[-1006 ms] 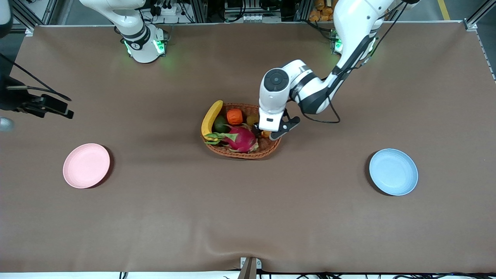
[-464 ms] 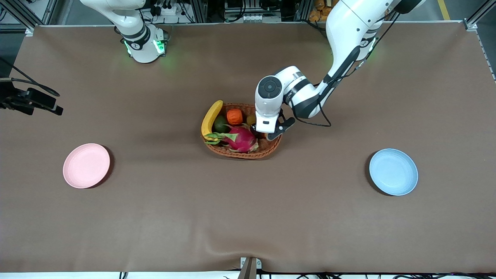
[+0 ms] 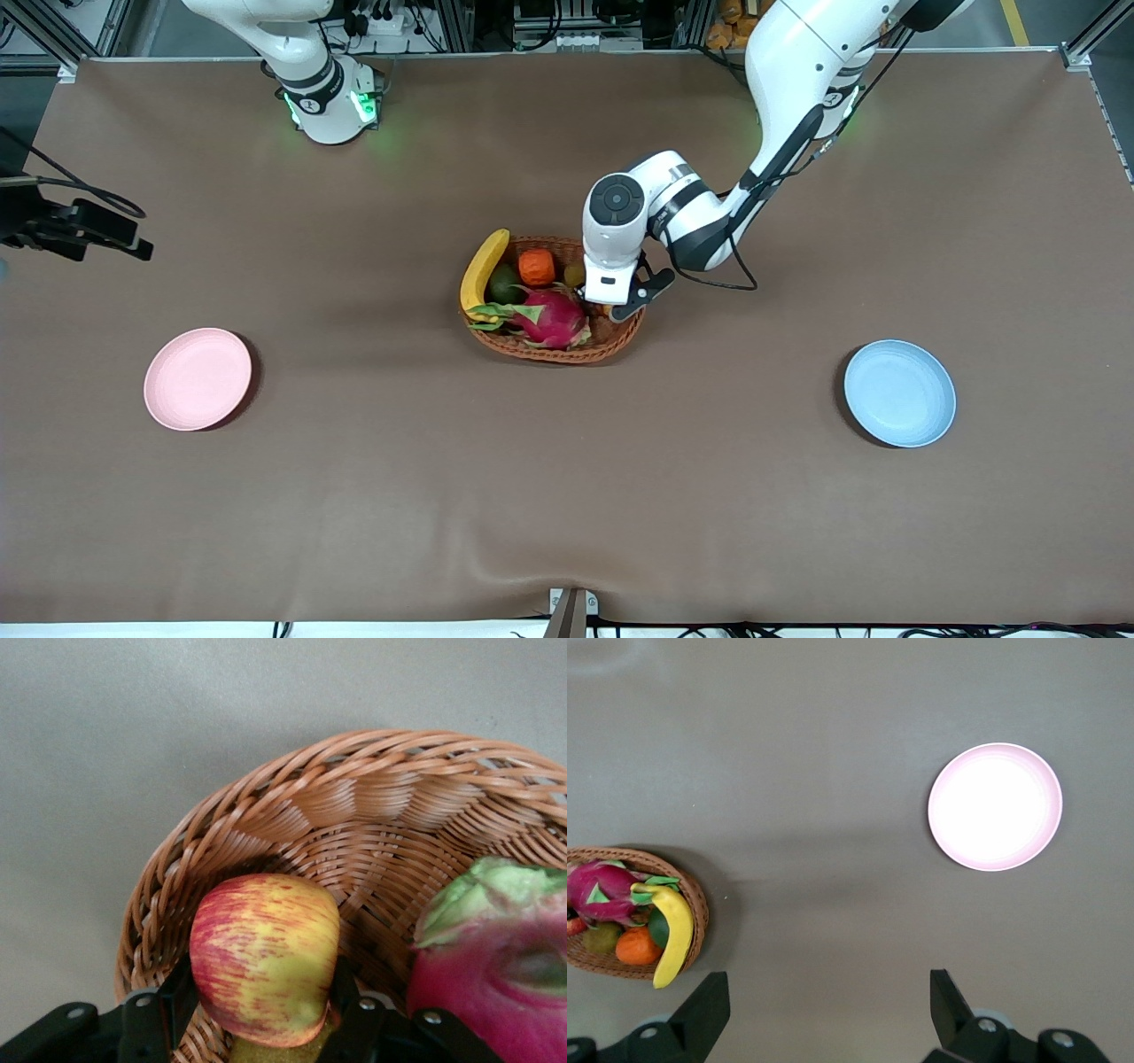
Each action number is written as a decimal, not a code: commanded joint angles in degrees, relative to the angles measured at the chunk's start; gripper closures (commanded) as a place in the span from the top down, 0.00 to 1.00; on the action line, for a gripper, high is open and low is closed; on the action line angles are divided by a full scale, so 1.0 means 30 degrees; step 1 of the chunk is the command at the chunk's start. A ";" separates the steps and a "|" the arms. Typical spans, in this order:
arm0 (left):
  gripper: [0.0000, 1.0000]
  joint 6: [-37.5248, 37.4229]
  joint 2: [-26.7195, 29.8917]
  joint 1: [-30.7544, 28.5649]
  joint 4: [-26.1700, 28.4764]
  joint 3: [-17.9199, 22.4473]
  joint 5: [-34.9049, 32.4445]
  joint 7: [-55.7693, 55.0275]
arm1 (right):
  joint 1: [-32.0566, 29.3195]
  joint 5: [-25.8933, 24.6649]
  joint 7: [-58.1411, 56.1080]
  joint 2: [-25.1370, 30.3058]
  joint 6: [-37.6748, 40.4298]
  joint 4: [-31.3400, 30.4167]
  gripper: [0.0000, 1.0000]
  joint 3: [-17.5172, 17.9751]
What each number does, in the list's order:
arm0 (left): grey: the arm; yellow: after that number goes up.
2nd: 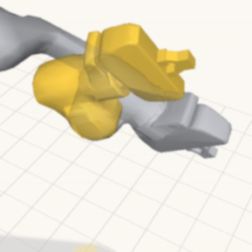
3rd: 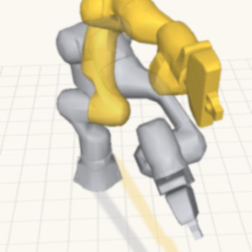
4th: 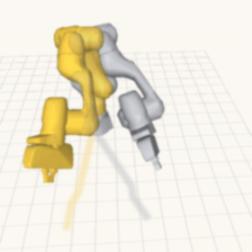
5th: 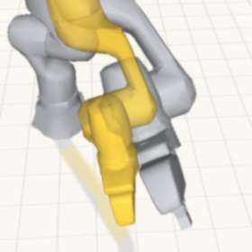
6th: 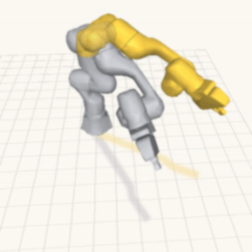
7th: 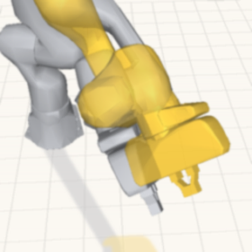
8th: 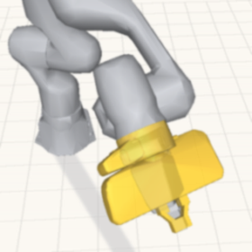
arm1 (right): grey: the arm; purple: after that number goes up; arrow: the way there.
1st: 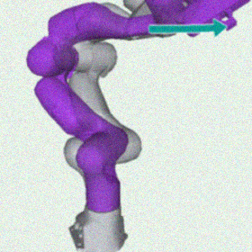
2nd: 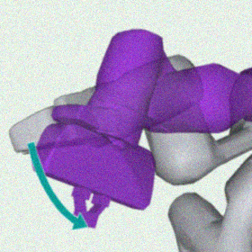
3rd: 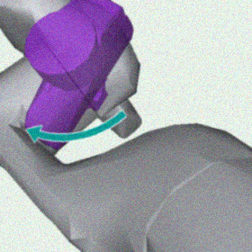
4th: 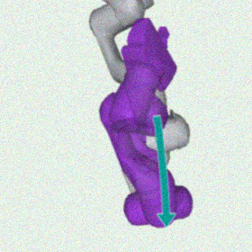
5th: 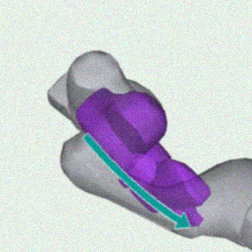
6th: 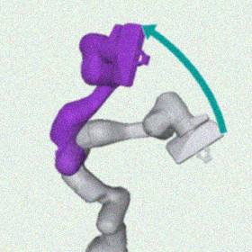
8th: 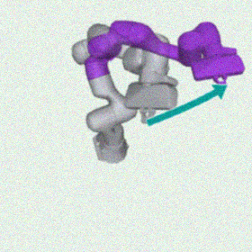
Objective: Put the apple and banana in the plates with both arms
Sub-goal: 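Close the left gripper on the red-yellow apple in the basket, then carry the apple to the blue plate while the right gripper nears the banana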
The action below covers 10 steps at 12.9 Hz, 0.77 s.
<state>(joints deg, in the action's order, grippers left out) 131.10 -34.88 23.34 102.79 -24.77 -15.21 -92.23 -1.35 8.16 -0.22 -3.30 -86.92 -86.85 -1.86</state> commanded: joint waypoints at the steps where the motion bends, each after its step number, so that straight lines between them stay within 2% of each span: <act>1: 0.00 -0.2411 0.0523 -0.0045 -0.1647 0.0112 -0.0497 -0.0457 | 0.0246 0.0209 0.0016 0.0045 0.0116 -0.0054 1.00 -0.0024; 4: 0.00 -0.5781 0.1721 -0.0511 -0.4050 0.0112 -0.0526 0.0037 | 0.0276 0.0238 0.0016 -0.0043 0.0145 -0.0054 1.00 -0.0024; 6: 0.00 -0.7453 0.2191 -0.1535 -0.5312 0.0082 -0.0468 0.1992 | 0.0276 0.0238 0.0016 -0.0043 0.0145 -0.0054 1.00 -0.0024; 10: 0.00 -0.8222 0.2925 -0.4288 -0.5669 -0.0064 0.0089 0.7647 | 0.0421 0.0238 0.0016 -0.0217 0.0116 -0.0112 1.00 0.0005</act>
<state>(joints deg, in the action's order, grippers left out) 107.53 -26.51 13.53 86.02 -24.32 -15.49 -74.99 -0.48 8.16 -0.21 -3.66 -86.85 -86.98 -1.77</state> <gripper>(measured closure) 0.366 0.000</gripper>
